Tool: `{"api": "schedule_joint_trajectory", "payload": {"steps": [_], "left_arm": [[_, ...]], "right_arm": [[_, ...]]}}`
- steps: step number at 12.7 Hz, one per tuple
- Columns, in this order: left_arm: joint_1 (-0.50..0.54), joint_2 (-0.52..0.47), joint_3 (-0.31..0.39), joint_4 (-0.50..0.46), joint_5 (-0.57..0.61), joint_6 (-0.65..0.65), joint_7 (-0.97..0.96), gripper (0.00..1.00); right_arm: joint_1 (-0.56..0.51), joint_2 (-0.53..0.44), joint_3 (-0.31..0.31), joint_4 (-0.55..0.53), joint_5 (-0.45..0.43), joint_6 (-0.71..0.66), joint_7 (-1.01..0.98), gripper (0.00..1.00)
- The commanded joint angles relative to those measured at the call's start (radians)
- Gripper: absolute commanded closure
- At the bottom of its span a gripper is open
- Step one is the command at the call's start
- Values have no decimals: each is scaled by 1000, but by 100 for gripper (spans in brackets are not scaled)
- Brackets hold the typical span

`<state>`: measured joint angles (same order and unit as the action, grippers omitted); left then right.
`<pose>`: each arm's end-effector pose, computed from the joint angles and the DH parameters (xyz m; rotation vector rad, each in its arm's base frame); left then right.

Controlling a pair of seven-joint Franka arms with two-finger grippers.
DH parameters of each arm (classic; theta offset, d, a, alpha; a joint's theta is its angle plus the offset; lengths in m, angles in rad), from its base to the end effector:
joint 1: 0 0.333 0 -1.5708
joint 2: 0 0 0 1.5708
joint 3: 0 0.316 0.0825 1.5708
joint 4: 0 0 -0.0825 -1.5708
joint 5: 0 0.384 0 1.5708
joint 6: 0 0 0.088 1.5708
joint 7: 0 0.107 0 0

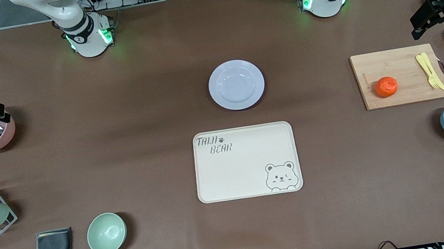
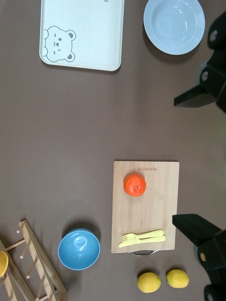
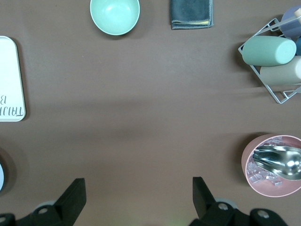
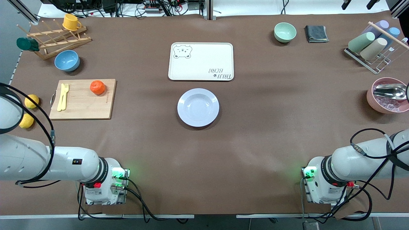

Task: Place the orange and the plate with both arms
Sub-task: 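Reach the left gripper to the orange while the right gripper moves inward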

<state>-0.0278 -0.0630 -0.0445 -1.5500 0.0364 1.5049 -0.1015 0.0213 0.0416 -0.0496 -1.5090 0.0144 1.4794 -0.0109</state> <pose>0.5270 -0.0349 0.6626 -3.1036 -0.0496 -0.0329 0.5578 -0.0135 0.6226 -3.1258 0.0260 0.1109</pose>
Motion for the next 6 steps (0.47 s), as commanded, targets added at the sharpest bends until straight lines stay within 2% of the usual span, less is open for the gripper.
{"api": "schedule_joint_trajectory", "payload": {"steps": [1, 2, 6], "left_arm": [[74, 22, -6, -48, -9, -3, 57, 0], [80, 35, -5, -102, -6, 52, 77, 0], [167, 17, -6, -434, 7, 349, 82, 0]], "right_arm": [[17, 15, 4, 15, -2, -13, 17, 0], [19, 24, 4, 15, -2, -17, 17, 0], [25, 40, 2, -3, 1, -22, 19, 0]]}}
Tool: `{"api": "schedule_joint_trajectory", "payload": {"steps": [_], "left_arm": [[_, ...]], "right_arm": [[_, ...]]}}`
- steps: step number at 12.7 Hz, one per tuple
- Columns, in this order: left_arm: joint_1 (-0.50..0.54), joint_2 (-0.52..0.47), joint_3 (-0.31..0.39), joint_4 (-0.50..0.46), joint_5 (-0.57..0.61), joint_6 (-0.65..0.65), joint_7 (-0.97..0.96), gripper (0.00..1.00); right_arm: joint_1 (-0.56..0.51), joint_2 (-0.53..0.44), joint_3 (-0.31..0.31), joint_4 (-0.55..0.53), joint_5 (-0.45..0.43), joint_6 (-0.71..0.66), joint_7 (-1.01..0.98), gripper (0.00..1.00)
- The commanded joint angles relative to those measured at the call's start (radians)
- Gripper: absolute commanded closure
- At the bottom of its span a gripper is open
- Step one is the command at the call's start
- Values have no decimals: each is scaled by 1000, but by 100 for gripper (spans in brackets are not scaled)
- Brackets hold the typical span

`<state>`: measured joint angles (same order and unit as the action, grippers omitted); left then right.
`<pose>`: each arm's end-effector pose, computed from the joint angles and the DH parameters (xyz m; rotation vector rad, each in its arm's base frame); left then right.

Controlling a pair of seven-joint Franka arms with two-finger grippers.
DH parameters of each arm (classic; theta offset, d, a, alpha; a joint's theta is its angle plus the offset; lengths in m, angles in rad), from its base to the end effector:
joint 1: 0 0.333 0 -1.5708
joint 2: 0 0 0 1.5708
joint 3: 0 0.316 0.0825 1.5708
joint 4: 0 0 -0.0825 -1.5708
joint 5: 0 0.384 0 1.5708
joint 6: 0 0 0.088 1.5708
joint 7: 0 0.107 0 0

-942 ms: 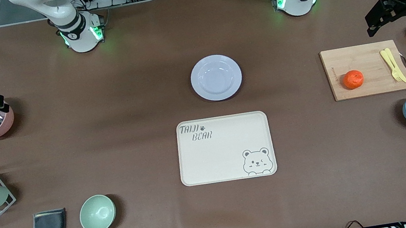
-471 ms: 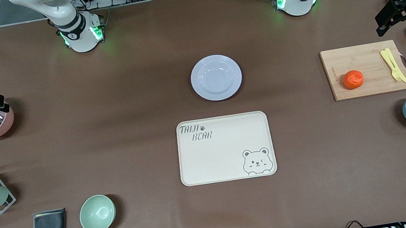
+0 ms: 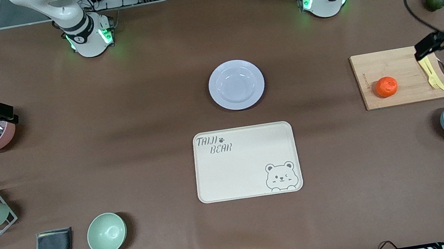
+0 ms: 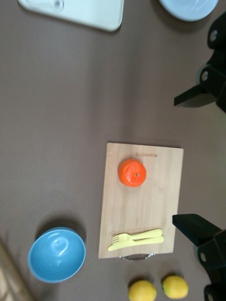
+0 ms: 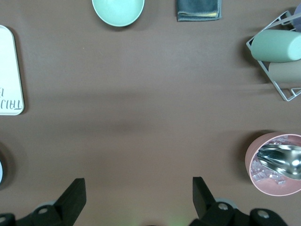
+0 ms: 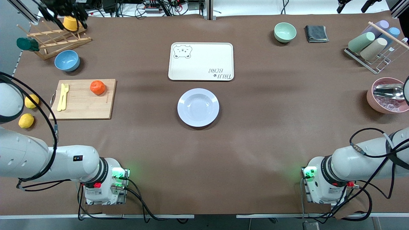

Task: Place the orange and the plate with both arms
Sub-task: 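Reach the left gripper to the orange while the right gripper moves inward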

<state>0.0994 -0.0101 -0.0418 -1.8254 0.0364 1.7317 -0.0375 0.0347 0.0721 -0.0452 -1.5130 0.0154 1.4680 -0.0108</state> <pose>0.5495 0.0349 0.5230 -3.1006 -0.1362 0.1304 0.5651 -0.0032 0.6027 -3.1229 -0.0014 0.1827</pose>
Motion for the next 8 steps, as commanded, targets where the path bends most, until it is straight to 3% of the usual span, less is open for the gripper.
{"api": "schedule_joint_trajectory", "payload": {"steps": [1, 4, 6, 8], "left_arm": [[45, -37, -9, -248, 17, 208, 22, 0], [100, -38, -13, -431, 45, 405, 24, 0], [108, -16, -12, -529, 60, 547, 24, 0], [151, 39, -13, -564, 66, 630, 24, 0]], "right_arm": [[11, 20, -1, -1, 15, -12, 18, 0], [-2, 41, -5, -25, 124, -29, 26, 0], [11, 48, -5, -44, 127, -31, 87, 0], [13, 51, -4, -68, 144, -28, 103, 0]]}}
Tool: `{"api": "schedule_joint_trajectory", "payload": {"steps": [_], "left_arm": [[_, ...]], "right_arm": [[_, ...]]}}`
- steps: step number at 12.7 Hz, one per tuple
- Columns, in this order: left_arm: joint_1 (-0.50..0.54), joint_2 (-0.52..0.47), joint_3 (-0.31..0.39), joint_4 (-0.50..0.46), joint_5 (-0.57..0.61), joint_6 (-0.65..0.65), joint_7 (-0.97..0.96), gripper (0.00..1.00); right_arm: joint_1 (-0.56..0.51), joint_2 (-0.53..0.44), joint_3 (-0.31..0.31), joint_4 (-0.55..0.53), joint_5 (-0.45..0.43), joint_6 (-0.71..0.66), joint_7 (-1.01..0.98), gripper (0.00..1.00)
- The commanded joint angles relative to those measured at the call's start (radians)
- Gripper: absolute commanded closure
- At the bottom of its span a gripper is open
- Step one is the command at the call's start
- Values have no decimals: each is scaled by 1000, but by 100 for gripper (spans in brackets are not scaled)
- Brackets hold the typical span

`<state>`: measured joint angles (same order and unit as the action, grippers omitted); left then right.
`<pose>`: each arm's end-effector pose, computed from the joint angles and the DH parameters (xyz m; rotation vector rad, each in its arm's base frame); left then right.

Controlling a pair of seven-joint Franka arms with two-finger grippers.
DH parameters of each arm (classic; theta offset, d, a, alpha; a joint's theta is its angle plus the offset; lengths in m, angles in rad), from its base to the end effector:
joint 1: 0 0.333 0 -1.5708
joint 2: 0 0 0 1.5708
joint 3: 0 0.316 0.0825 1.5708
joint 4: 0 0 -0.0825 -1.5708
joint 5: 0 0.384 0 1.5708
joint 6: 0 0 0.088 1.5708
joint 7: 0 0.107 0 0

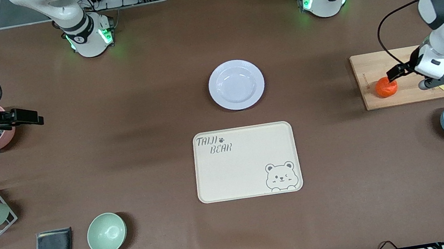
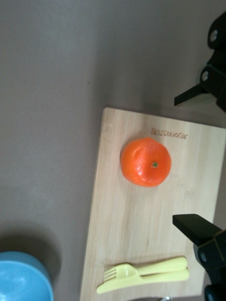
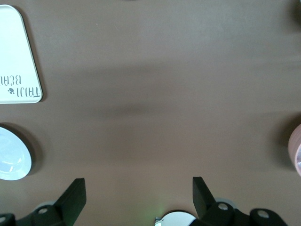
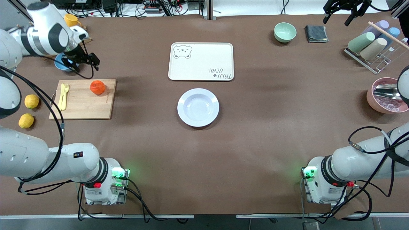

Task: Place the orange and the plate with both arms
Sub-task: 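Reach the left gripper to the orange while the right gripper moves inward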

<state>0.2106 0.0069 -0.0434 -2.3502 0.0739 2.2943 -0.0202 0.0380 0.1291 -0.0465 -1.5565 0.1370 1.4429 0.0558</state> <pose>0.4883 0.0841 0.3227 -3.0839 -0.2111 0.1029 0.5733 0.0127 0.5498 -2.9921 0.0954 0.3694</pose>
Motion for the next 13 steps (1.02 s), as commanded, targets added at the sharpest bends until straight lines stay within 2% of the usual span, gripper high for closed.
{"api": "schedule_joint_trajectory", "payload": {"steps": [1, 4, 5, 7, 9, 11, 13], "left_arm": [[39, 50, -12, -37, 27, 71, 6, 0], [44, 103, -12, -37, 27, 117, 6, 0], [55, 123, -15, -35, 27, 135, 6, 0], [55, 154, -15, -34, 29, 183, 8, 0], [55, 183, -15, -32, 29, 209, 8, 0], [55, 209, -15, -32, 29, 227, 8, 0], [58, 231, -15, -32, 29, 243, 8, 0]], "right_arm": [[10, -6, -3, -45, 47, 8, 36, 0], [-3, 15, -3, -72, 128, 42, 39, 0], [-4, 15, -4, -98, 174, 62, 39, 0], [0, 14, -3, -140, 191, 100, 39, 0], [-1, 7, -3, -195, 265, 145, 39, 0], [-1, 7, -3, -233, 302, 178, 39, 0], [-1, 7, -4, -278, 378, 204, 39, 0]]}}
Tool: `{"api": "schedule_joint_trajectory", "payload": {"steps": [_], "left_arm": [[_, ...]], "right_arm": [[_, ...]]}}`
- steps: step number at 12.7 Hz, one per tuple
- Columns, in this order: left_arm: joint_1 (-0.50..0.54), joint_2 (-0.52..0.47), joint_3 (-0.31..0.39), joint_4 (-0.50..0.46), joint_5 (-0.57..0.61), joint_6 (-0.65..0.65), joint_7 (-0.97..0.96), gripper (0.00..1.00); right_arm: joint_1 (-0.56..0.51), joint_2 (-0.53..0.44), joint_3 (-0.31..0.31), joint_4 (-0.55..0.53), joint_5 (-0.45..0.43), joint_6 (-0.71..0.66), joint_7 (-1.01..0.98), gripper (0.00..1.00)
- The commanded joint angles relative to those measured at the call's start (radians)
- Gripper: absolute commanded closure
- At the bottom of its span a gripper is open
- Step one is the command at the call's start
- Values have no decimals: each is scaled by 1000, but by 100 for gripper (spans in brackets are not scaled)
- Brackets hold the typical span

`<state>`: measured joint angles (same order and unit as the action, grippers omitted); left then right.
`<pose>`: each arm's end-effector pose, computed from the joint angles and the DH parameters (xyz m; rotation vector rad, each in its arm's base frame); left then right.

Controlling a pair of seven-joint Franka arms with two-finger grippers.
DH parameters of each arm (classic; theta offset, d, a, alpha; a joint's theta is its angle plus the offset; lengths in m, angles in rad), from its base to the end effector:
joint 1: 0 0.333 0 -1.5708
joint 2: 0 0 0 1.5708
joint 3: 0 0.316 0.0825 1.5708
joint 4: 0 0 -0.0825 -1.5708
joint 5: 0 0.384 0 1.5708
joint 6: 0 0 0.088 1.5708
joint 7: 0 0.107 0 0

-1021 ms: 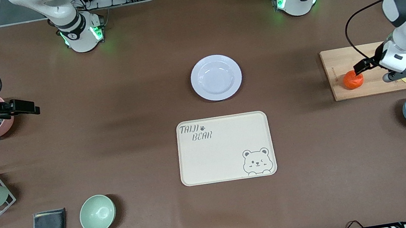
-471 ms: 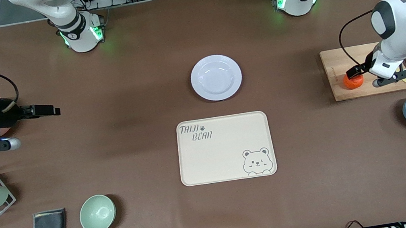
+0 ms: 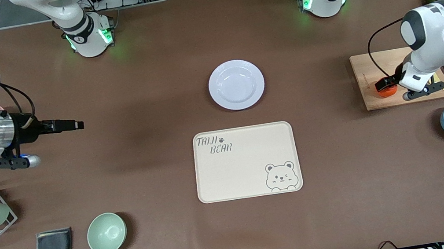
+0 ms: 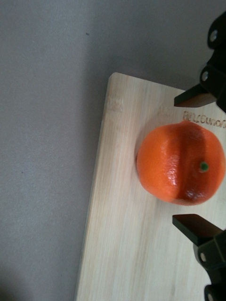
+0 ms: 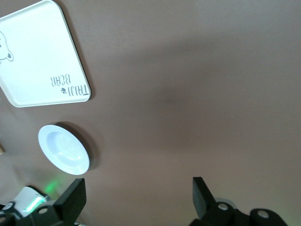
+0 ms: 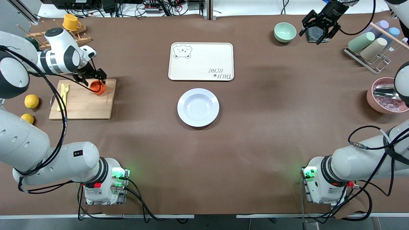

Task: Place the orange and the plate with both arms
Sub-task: 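Grasp the orange with the left gripper and lift it off the board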

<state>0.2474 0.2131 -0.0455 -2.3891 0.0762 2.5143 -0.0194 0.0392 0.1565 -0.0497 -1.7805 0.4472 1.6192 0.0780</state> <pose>0.4840 0.0978 0.2231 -3.1045 -0.2461 0.1401 0.5730 0.0396 0.4519 -2.6742 0.2464 0.4487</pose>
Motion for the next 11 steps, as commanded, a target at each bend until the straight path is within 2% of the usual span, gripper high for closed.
{"api": "schedule_joint_trajectory", "payload": {"steps": [1, 3, 4, 6, 7, 8, 9, 10, 11], "left_arm": [[21, 35, -13, 8, 27, 31, 7, 0], [21, 61, -11, 8, 27, 61, 7, 4], [21, 65, -11, 8, 27, 63, 7, 28], [21, 55, -13, 8, 27, 63, 7, 69], [19, 48, -13, 10, 27, 61, 13, 78], [19, 33, -16, 10, 27, 60, 30, 93], [12, 13, -19, 13, 27, 55, 30, 100], [6, -21, -28, 14, 25, 35, 24, 100], [7, -52, -72, 24, 19, 0, 15, 100]], "right_arm": [[-2, -20, -1, -83, 102, 50, 17, 0], [-2, -19, -1, -103, 123, 79, 17, 0], [-1, -20, 1, -126, 133, 100, 17, 0], [8, -22, 1, -174, 191, 137, 16, 0], [17, -22, 2, -190, 195, 165, 16, 0], [37, -19, 1, -206, 199, 198, 16, 0], [48, -18, 2, -232, 209, 238, 16, 0], [56, -17, 2, -243, 247, 254, 16, 0], [66, -14, 1, -256, 292, 261, 14, 0]]}}
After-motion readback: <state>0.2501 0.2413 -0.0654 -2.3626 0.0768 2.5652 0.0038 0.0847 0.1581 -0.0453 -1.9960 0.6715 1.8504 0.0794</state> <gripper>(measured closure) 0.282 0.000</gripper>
